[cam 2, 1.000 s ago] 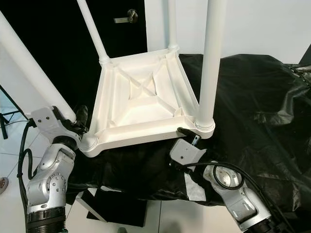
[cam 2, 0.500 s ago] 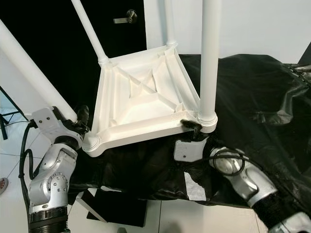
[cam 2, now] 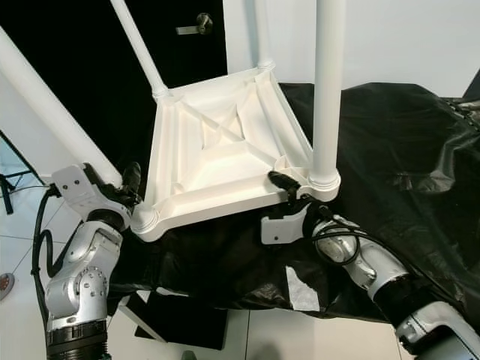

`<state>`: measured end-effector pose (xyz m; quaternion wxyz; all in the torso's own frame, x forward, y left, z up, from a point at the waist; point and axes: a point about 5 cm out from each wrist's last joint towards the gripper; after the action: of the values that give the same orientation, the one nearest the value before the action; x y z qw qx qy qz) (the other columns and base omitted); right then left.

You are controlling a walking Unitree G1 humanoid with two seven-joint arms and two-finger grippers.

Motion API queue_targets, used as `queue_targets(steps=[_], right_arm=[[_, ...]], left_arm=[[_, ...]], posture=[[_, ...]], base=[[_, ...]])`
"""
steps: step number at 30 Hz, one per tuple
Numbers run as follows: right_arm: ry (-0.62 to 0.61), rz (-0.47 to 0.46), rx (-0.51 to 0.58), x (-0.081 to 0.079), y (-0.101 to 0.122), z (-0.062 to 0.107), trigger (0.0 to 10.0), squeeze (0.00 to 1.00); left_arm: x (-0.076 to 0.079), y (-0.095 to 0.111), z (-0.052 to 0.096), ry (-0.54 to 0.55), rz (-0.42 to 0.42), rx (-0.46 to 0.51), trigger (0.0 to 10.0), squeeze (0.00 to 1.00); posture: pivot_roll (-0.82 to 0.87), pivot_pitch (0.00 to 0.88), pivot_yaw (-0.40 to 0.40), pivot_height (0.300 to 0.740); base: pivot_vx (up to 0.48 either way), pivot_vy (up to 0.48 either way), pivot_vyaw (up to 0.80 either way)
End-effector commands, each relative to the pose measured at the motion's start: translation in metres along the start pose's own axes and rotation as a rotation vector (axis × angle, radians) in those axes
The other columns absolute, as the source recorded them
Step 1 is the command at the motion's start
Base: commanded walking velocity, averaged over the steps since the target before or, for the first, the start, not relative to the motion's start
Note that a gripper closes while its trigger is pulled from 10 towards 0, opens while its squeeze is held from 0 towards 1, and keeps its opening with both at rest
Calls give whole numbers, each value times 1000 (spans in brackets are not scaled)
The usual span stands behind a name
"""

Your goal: Building children table

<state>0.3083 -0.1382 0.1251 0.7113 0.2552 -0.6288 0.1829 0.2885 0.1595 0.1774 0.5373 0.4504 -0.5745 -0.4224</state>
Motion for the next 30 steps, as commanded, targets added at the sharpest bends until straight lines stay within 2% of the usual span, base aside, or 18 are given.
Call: queue_targets(steps=[1,12,20,27,28,30], right_arm=[[-7,44,0,-5,0,-4,10000,0],[-91,126,-44,-11,-8,-23,10000,0],[-215,181,-98,-2,-14,-37,10000,0],[-237,166,-127,-2,-15,-43,10000,0],[-227,157,-137,-3,-15,-45,0,0],[-219,140,-154,-5,-17,-47,0,0]], left_arm=[[18,-15,-1,-90,123,-99,10000,0],[24,-13,-1,-115,129,-93,10000,0],[25,-14,0,-130,113,-97,10000,0],[26,-13,-1,-135,115,-94,10000,0],[27,-13,-1,-135,115,-92,10000,0],[27,-12,-1,-137,113,-91,10000,0]], posture=[[79,0,11,740],[88,0,13,740],[87,0,14,740],[94,0,12,740],[95,0,14,740],[96,0,16,740]], base=[[0,0,0],[0,0,0],[0,0,0],[0,0,0],[0,0,0],[0,0,0]])
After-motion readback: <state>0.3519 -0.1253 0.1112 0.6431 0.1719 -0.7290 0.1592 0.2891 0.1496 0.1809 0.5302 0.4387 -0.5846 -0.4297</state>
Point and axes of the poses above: a point about 5 cm out from each wrist's last joint towards the gripper, its own z axis pointing back from the gripper into the wrist, its own y axis along the axis of the wrist's last joint, x = y × z, and after that the axes turned 11 degrees about -z, right-handed
